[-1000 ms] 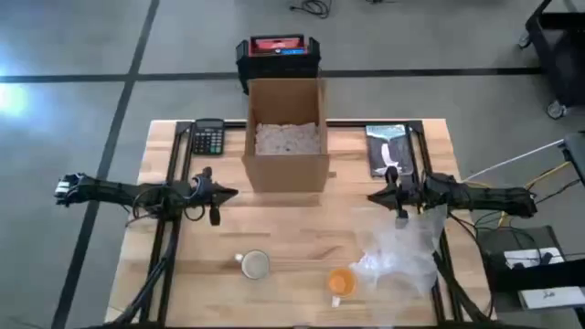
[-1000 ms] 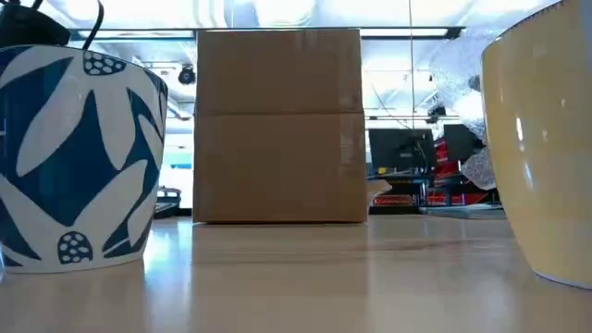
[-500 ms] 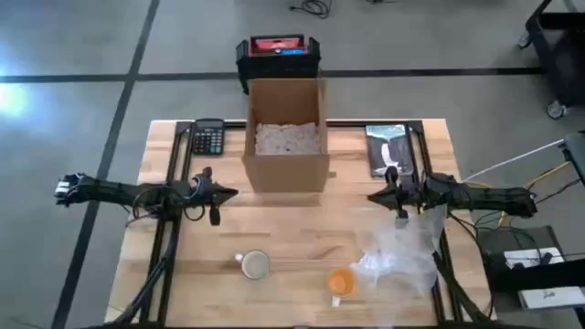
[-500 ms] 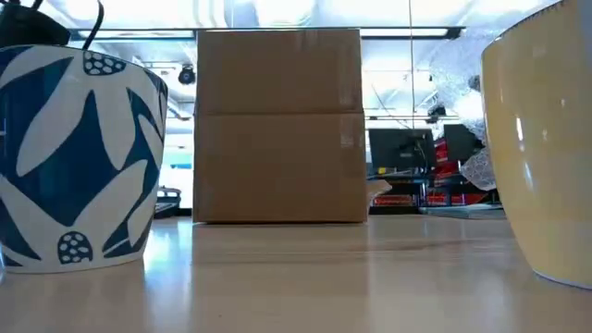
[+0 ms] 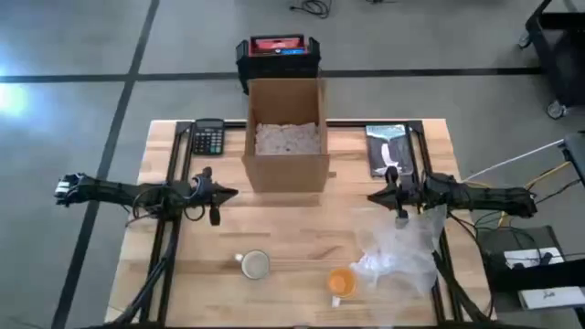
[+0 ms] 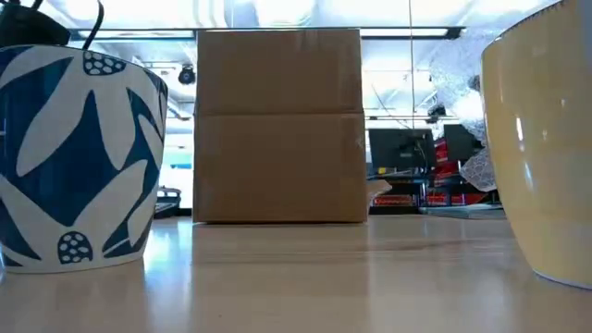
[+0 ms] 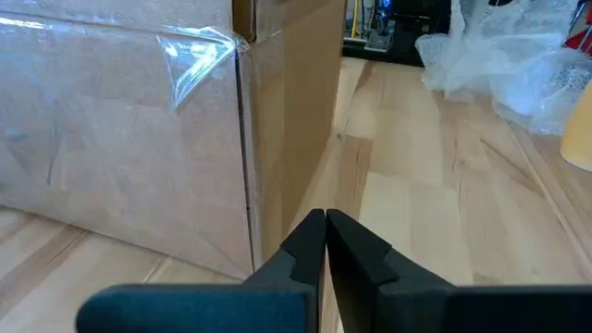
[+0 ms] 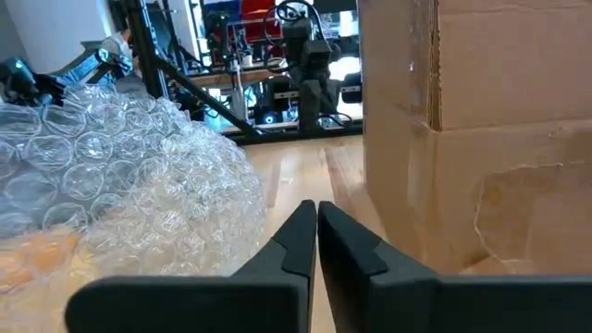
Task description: Wrap mug
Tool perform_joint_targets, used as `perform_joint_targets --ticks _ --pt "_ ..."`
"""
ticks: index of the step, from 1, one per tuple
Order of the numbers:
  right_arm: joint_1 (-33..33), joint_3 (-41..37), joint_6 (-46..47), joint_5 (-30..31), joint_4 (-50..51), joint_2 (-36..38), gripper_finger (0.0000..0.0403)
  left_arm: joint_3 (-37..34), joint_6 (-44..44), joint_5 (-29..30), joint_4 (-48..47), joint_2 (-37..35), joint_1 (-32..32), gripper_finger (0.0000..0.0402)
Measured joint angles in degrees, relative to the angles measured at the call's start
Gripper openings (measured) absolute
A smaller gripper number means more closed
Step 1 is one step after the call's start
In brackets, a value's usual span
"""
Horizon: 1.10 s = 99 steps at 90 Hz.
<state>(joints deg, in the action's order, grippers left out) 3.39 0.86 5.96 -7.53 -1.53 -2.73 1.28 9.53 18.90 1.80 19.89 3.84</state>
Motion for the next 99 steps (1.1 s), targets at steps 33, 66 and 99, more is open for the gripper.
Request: perform_joint_targets --ticks 33,66,99 --pt "0.0 0.0 0.0 0.0 0.0 0.0 0.0000 0.0 0.0 0.1 3.2 0.0 0.0 0.0000" --pt "0.0 0.0 0.0 0.0 0.0 0.0 0.0000 0.0 -0.4 -0.1 16.3 0.3 0.0 0.0000" --pt "0.0 0.0 0.0 0.0 -0.5 0.0 0.0000 10.3 -8.1 -8.0 22.1 13.2 3.2 0.0000"
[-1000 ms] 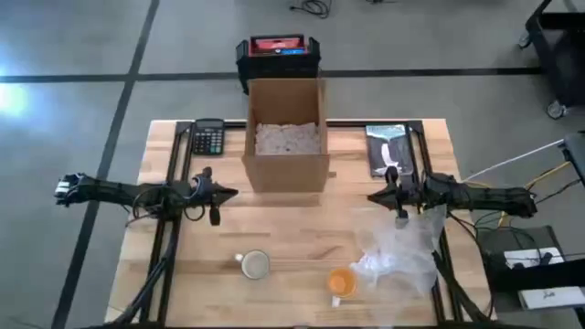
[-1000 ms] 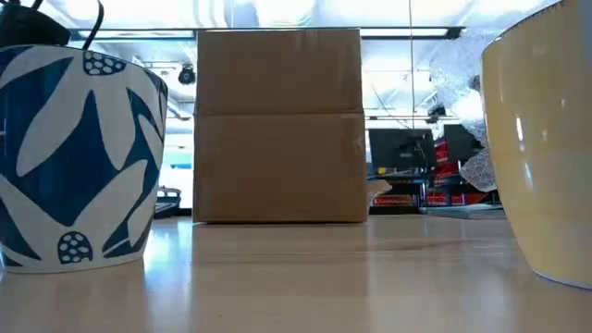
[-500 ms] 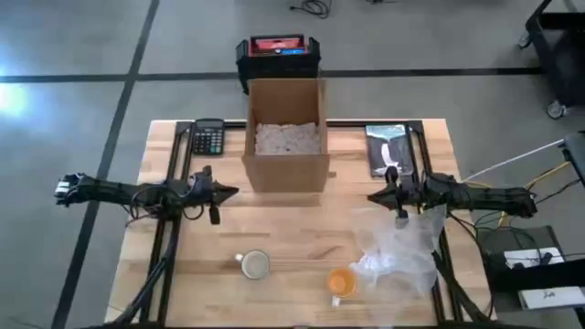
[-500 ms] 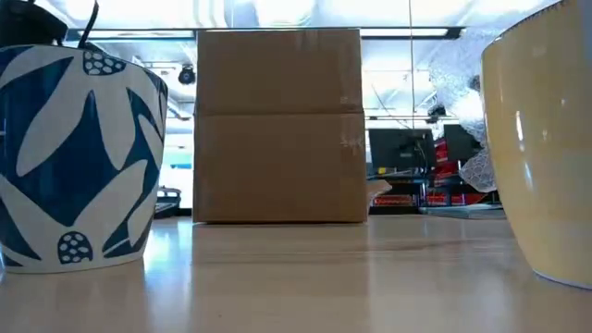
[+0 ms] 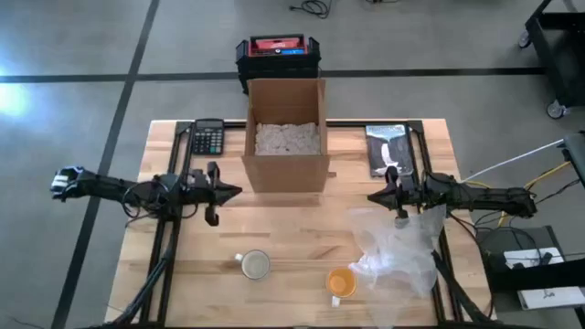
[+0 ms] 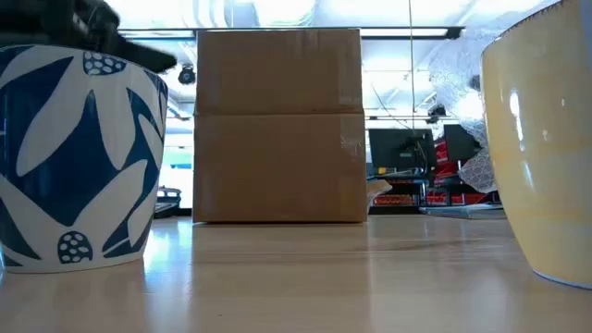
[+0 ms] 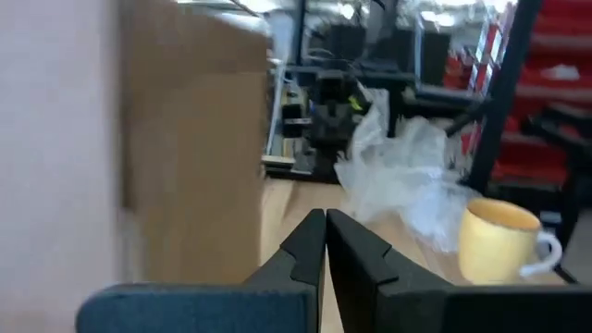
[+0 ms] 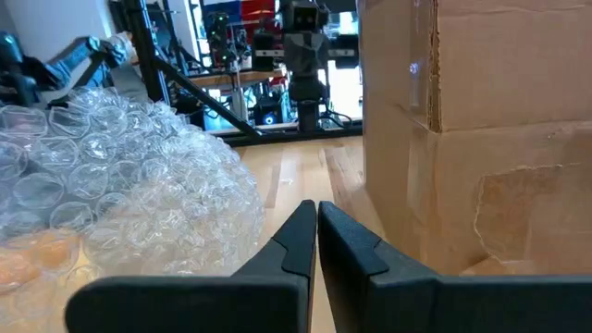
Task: Wrap mug
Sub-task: Wrap the blue mug with bubble wrap
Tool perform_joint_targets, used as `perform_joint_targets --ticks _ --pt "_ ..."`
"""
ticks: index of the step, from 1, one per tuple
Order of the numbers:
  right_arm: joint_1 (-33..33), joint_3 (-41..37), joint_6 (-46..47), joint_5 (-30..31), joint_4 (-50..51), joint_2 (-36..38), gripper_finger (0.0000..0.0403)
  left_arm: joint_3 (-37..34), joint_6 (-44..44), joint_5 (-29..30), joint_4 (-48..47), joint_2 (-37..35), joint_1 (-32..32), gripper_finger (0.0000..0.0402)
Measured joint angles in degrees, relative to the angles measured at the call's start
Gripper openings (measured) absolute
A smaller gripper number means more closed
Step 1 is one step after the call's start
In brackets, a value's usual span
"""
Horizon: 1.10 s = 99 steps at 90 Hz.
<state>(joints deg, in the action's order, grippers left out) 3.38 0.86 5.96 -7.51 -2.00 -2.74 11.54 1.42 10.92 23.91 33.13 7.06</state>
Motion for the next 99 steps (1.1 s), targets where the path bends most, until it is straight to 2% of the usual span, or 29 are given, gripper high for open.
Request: perform_joint_targets --ticks 11,29,62,75,99 --pt "0.0 0.0 0.2 0.0 -0.1 0.0 0.0000 10.0 -2.4 0.7 -5.1 10.2 3.9 0.0000" --pt "0.0 0.0 6.7 0.0 -0.3 0.0 0.0000 27.5 -2.7 6.3 -15.4 30.4 9.7 0.0000" --pt "0.0 0.0 9.9 0.0 -0.3 0.0 0.0000 56.8 -3.5 8.0 -19.4 62.3 8.1 0.0008" --pt "0.0 0.0 9.9 0.0 0.0 0.0 0.0000 67.2 -4.0 8.1 -24.0 71.7 6.4 0.0056" --pt "0.0 0.0 6.7 0.0 0.0 0.0 0.0000 82.6 -6.3 10.2 -30.5 82.6 3.8 0.0197"
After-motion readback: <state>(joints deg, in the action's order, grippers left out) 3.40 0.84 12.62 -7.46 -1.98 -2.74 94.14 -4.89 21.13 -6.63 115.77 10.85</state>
